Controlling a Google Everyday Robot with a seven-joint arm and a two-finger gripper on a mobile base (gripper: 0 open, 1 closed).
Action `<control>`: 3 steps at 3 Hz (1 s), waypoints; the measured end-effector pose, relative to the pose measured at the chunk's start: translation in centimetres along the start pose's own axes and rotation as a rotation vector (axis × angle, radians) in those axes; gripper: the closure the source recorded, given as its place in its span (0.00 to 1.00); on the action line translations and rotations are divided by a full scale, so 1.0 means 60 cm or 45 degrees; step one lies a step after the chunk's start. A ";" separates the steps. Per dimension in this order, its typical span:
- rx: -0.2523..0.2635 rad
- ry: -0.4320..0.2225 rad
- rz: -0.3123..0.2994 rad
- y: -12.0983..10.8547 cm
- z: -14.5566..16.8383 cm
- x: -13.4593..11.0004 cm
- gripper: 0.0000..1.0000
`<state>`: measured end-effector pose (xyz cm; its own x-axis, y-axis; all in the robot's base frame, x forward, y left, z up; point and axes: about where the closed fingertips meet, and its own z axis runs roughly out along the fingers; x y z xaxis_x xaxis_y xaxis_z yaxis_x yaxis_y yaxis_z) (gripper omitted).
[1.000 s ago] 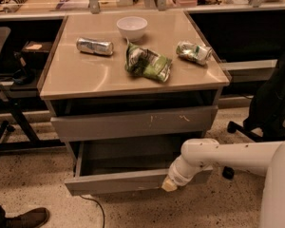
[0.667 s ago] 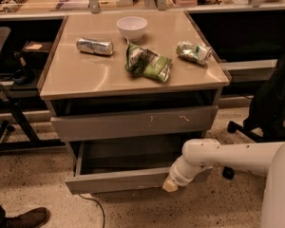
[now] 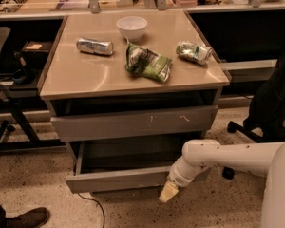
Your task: Close middle drawer
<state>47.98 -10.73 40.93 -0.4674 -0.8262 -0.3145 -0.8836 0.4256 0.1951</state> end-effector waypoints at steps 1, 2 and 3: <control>0.000 0.000 0.000 0.000 0.000 0.000 0.00; 0.000 0.000 0.000 0.000 0.000 0.000 0.00; 0.000 0.000 0.000 0.000 0.000 0.000 0.19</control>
Offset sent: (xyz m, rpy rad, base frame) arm 0.0000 0.0000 0.0000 0.0000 0.0000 0.0000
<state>47.97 -10.73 40.92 -0.4674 -0.8263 -0.3144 -0.8836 0.4255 0.1953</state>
